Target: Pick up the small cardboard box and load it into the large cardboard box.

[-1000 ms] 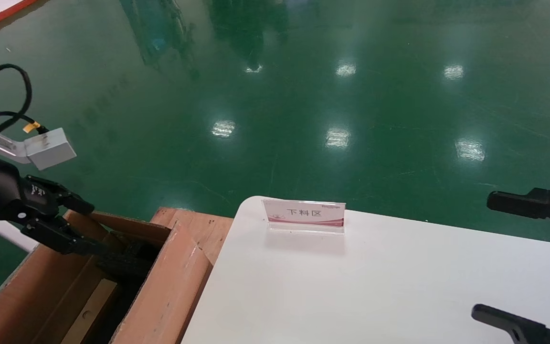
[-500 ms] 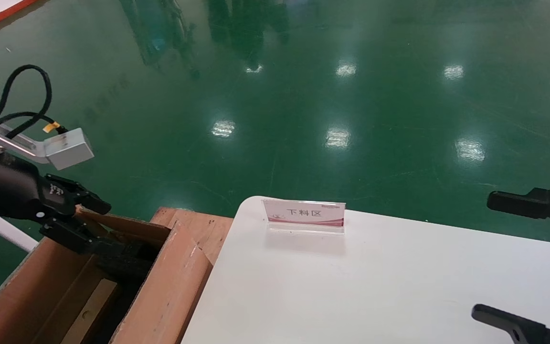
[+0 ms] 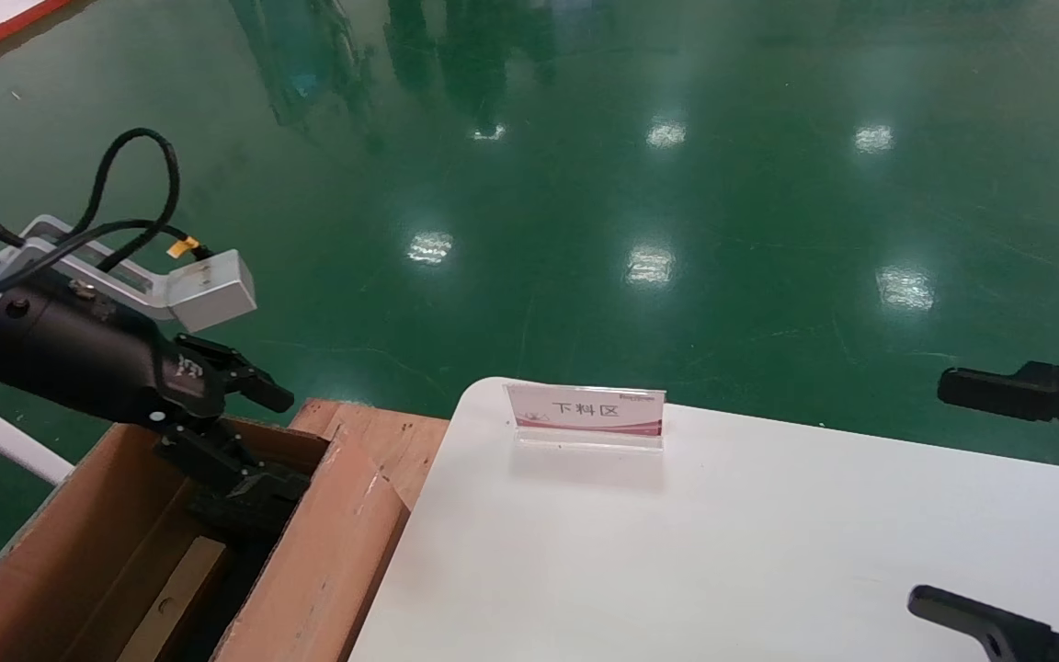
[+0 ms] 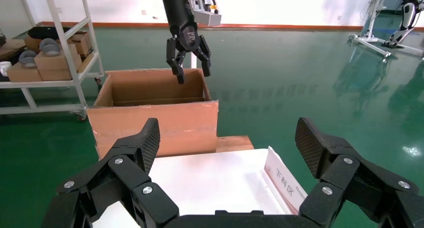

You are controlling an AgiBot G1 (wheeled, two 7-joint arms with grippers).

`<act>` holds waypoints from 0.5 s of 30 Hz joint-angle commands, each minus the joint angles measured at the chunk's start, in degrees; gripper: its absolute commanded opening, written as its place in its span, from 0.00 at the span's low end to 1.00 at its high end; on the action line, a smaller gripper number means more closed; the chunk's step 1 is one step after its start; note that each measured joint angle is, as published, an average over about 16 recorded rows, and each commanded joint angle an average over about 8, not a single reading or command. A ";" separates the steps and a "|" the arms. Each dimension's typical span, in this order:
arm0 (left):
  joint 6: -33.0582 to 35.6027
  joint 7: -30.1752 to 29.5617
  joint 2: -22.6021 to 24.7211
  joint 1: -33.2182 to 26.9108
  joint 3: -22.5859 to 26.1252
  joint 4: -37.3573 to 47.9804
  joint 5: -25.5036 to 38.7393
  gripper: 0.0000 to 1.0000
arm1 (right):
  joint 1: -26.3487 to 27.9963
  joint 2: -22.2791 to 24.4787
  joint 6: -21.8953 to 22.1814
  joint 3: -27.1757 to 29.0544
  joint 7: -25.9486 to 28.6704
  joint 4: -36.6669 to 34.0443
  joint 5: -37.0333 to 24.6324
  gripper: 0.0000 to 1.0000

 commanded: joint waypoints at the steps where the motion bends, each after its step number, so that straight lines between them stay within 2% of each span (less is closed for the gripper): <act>1: -0.03 0.32 0.17 1.51 -1.93 -0.42 -0.20 1.00 | 0.00 0.00 0.00 0.00 0.00 0.00 0.00 1.00; 15: -0.16 2.81 1.21 12.27 -15.77 -3.43 -1.71 1.00 | 0.00 0.00 0.00 0.00 0.00 0.00 0.00 1.00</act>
